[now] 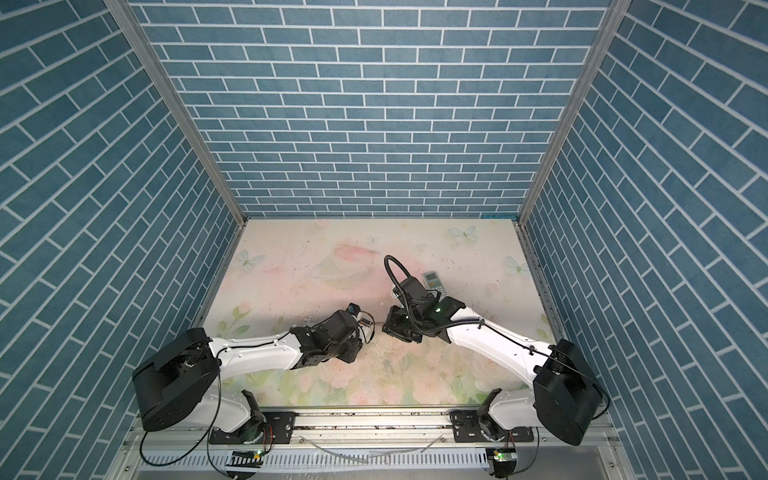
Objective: Unload the batteries from the remote control
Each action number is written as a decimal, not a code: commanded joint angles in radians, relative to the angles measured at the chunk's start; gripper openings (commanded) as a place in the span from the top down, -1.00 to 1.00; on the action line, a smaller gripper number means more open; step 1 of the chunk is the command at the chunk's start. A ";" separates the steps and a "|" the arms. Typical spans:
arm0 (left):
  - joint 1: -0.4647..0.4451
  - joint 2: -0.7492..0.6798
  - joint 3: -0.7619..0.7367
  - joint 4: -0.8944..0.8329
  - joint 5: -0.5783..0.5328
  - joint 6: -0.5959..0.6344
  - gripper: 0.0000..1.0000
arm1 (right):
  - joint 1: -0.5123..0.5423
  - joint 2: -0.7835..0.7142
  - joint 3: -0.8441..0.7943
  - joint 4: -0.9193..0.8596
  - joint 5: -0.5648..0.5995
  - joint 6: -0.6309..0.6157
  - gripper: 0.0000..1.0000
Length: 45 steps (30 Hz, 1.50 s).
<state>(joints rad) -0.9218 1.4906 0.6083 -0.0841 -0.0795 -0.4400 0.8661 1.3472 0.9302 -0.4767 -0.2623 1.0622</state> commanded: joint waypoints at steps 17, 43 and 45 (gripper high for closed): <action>-0.030 0.107 -0.051 -0.047 0.149 0.017 0.79 | 0.027 -0.003 0.104 -0.147 0.063 -0.092 1.00; -0.030 0.100 -0.061 -0.046 0.147 0.017 0.80 | 0.012 0.042 0.120 -0.069 0.063 -0.071 1.00; -0.030 0.101 -0.061 -0.046 0.147 0.017 0.80 | 0.008 0.038 0.115 -0.071 0.064 -0.070 1.00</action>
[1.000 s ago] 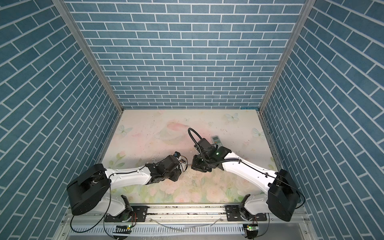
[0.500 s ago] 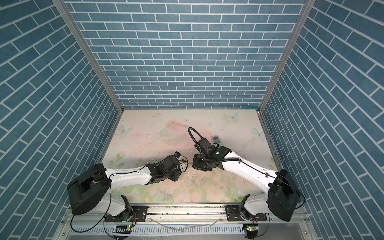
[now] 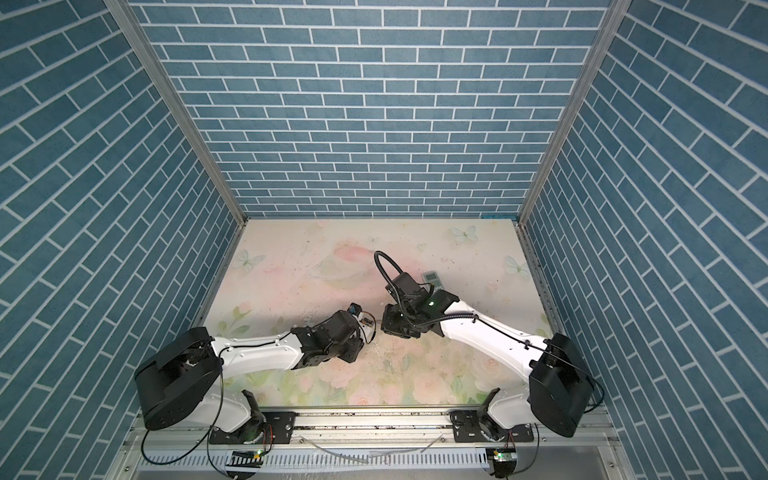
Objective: Unload the batteries from the remote control
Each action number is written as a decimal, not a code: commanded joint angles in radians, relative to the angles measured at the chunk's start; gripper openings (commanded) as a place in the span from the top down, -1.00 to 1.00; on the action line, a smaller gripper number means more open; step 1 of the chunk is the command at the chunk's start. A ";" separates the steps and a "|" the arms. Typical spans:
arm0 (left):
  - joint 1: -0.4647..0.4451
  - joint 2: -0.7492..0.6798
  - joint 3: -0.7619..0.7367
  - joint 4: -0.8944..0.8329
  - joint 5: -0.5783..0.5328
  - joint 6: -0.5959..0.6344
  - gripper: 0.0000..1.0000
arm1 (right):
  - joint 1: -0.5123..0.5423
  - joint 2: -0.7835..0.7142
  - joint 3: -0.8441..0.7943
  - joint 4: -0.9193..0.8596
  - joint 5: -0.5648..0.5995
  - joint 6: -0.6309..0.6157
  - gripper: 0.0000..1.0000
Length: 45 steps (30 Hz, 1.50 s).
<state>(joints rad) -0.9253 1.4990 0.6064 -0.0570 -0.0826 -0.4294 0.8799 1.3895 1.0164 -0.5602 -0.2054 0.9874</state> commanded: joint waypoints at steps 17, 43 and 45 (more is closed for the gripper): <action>-0.027 0.096 -0.054 -0.075 0.150 0.008 0.80 | -0.009 -0.035 0.004 -0.015 0.023 0.011 1.00; -0.027 0.099 -0.054 -0.074 0.152 0.008 0.80 | -0.009 -0.050 -0.046 -0.018 0.021 0.033 1.00; -0.026 0.099 -0.055 -0.074 0.151 0.007 0.80 | -0.009 -0.049 -0.051 -0.015 0.020 0.035 1.00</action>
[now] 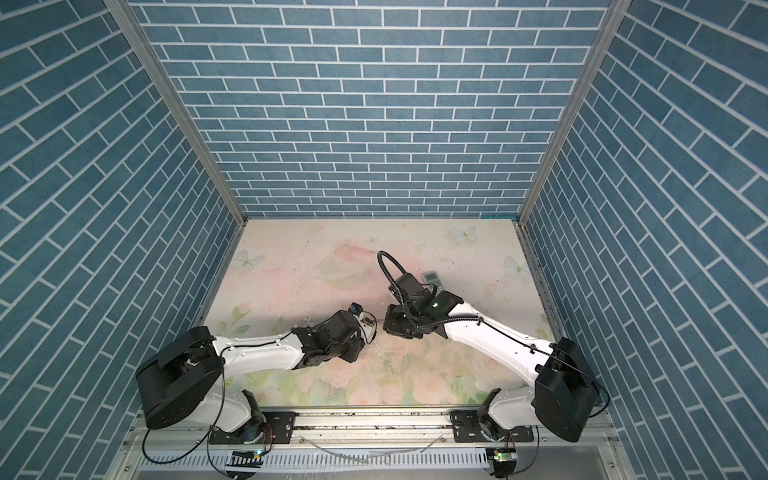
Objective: Unload the batteries from the remote control
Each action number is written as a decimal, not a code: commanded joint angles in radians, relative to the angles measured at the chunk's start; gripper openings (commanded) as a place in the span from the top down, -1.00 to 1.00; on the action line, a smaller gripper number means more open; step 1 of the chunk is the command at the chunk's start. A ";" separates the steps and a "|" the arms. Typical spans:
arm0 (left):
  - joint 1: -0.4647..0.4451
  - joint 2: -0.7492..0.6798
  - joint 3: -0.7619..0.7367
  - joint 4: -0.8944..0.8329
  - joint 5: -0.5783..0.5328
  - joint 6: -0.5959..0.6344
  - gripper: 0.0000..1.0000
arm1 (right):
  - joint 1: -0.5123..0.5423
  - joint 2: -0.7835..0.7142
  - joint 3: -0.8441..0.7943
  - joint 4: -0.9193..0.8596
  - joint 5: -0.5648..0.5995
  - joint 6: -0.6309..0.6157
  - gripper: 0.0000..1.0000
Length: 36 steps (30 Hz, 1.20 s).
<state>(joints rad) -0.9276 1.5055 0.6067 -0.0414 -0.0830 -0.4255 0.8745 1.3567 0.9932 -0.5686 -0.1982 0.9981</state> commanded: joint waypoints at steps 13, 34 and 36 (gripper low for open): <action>-0.025 0.092 -0.060 -0.089 0.152 0.002 0.80 | -0.005 -0.010 -0.038 0.022 0.000 0.033 1.00; -0.025 0.102 -0.056 -0.075 0.164 0.006 0.80 | -0.008 0.014 -0.073 0.148 -0.067 0.080 1.00; -0.025 0.102 -0.056 -0.074 0.164 0.007 0.80 | -0.009 0.007 -0.091 0.188 -0.082 0.094 1.00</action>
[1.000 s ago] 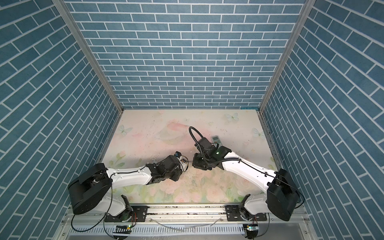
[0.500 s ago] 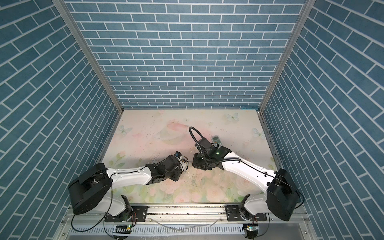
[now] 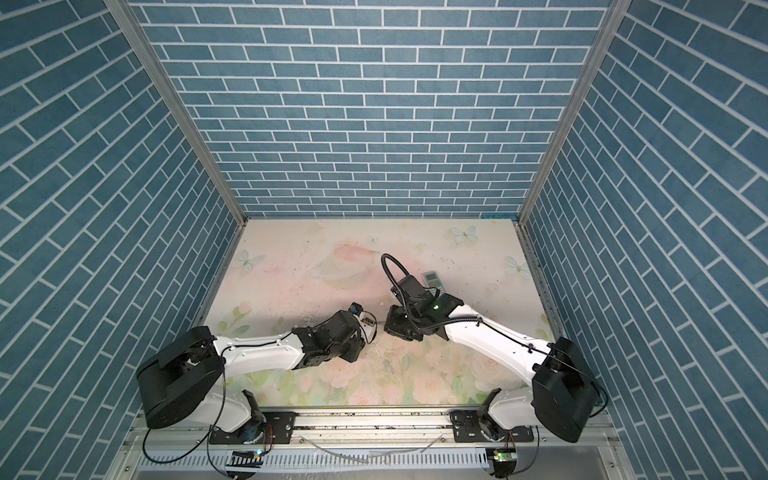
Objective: Unload the batteries from the remote control
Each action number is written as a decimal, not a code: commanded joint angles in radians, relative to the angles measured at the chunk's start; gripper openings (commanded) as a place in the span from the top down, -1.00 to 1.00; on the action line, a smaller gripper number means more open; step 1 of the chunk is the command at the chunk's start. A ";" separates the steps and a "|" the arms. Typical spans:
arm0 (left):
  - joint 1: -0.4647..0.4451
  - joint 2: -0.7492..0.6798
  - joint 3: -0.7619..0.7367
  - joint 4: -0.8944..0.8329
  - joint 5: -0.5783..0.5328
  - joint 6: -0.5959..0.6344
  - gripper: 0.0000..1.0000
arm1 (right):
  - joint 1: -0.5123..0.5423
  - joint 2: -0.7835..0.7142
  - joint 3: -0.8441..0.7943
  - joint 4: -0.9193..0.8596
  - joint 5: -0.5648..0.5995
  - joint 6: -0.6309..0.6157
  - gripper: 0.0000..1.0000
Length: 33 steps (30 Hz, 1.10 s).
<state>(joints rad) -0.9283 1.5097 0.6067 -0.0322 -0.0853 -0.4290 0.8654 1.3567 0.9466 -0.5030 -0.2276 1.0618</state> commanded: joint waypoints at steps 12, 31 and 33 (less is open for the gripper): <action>-0.024 0.106 -0.052 -0.088 0.167 0.007 0.84 | -0.022 -0.073 -0.006 0.005 -0.001 -0.009 1.00; -0.024 0.110 -0.053 -0.090 0.167 0.006 0.84 | -0.023 -0.043 0.032 -0.012 0.005 -0.036 1.00; -0.024 0.110 -0.052 -0.091 0.166 0.006 0.84 | -0.023 -0.044 0.033 -0.011 0.006 -0.036 1.00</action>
<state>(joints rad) -0.9291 1.5162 0.6094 -0.0246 -0.0837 -0.4217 0.8440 1.3098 0.9230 -0.5194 -0.2317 1.0409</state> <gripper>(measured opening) 0.552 0.264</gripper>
